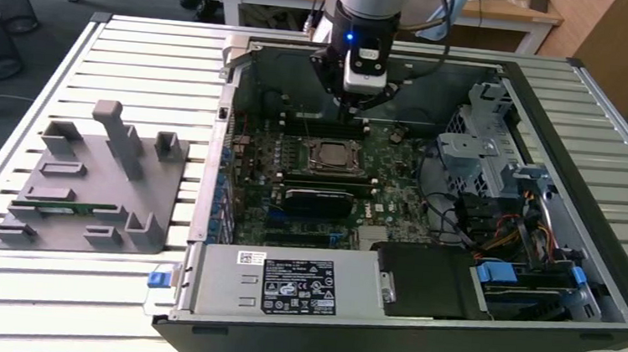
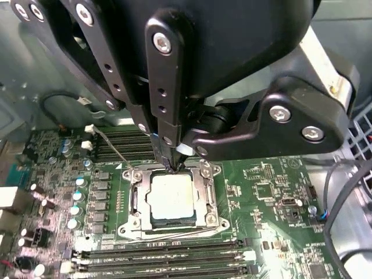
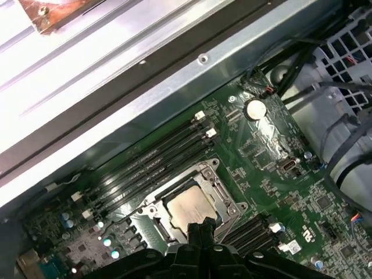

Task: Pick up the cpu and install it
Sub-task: 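Install the first cpu locking lever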

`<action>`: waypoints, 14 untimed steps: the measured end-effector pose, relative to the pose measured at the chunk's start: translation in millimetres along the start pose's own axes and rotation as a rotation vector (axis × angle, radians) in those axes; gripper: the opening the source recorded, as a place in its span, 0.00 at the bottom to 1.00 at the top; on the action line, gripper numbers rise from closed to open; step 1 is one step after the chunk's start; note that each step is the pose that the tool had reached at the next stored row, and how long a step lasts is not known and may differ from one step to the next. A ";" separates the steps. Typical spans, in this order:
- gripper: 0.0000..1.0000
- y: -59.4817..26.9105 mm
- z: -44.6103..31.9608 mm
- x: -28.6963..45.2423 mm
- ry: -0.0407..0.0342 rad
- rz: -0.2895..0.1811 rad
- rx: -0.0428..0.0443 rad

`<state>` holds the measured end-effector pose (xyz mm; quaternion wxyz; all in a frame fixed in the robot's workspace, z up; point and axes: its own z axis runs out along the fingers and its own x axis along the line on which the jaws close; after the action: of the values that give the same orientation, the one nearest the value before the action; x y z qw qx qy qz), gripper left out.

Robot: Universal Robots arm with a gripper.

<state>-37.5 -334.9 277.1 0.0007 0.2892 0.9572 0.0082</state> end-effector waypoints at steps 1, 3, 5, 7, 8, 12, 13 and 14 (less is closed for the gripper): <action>0.11 0.0 0.0 0.0 0.0002 -0.015 0.0001; 0.11 0.0 0.2 0.0 0.0008 -0.052 0.0003; 0.11 0.0 0.5 0.0 0.0013 -0.088 0.0003; 0.11 0.0 0.8 0.0 0.0019 -0.124 0.0004; 0.11 0.0 1.1 0.0 0.0022 -0.142 0.0005; 0.11 -0.1 2.2 0.1 0.0033 -0.215 0.0008; 0.11 -0.3 2.5 0.3 0.0036 -0.230 0.0009; 0.11 -1.0 2.7 1.3 0.0037 -0.238 0.0010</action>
<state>-39.1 -334.9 274.3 -0.0003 0.1736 0.9848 0.0081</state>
